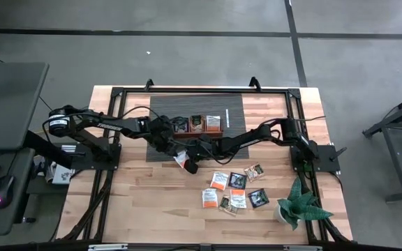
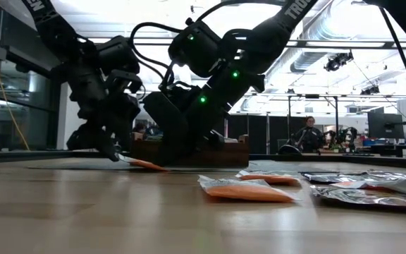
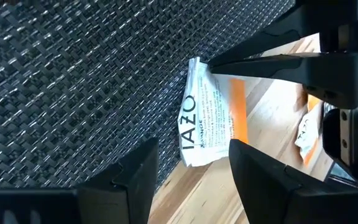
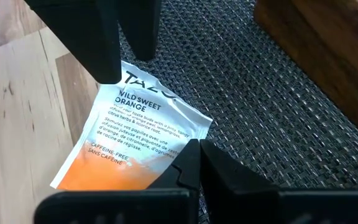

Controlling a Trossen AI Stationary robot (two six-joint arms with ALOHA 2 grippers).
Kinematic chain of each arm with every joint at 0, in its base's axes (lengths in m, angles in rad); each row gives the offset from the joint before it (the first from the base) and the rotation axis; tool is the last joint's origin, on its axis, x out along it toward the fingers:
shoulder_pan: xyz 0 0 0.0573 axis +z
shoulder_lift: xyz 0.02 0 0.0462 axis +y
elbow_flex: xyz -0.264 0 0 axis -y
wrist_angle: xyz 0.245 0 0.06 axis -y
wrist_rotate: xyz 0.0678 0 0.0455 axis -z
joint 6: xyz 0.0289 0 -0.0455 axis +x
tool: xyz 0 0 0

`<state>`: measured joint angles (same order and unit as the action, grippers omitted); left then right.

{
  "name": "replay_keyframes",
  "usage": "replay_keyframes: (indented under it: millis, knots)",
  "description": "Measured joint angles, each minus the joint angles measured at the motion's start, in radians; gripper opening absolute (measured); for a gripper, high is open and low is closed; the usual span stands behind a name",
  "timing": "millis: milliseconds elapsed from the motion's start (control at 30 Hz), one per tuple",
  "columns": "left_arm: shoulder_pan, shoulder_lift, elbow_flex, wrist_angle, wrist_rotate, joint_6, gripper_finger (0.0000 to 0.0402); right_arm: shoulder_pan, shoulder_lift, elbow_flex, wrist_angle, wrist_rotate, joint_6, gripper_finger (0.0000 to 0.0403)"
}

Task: Pick & Place Tea
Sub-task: Put the orange tea bag into the right section of the wooden organizer

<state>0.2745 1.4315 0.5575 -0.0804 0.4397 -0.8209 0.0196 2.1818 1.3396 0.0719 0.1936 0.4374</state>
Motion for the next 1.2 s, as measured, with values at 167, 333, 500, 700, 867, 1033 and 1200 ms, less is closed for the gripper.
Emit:
replay_keyframes:
  millis: [167,333,500,700,867,1033,1200]
  knots:
    - [0.0,0.036,-0.001,0.026,0.015,-0.022,0.0193,0.0,0.0,0.0,0.0,0.005,0.0,0.0005]
    - [-0.008,0.08,0.002,0.045,0.047,-0.022,0.0193,0.0,0.0,0.0,0.0,0.012,0.002,0.001]
    - [-0.007,0.084,0.002,0.05,0.053,-0.018,0.0181,0.0,0.0,0.0,0.0,0.014,0.006,0.0011]
    - [-0.006,0.086,-0.001,0.058,0.071,-0.01,0.0083,0.0,0.0,0.0,0.0,0.014,0.007,0.0011]
    - [-0.006,0.086,-0.001,0.055,0.083,0.029,0.0011,0.0,0.0,0.0,0.002,-0.007,0.007,0.0011]
    - [-0.006,0.086,-0.001,0.047,0.083,0.049,0.0003,0.0,-0.044,0.0,-0.006,-0.071,0.008,0.0011]
    - [-0.006,0.086,-0.001,0.043,0.102,0.091,0.0002,-0.002,-0.148,0.0,-0.022,-0.074,-0.041,0.0011]
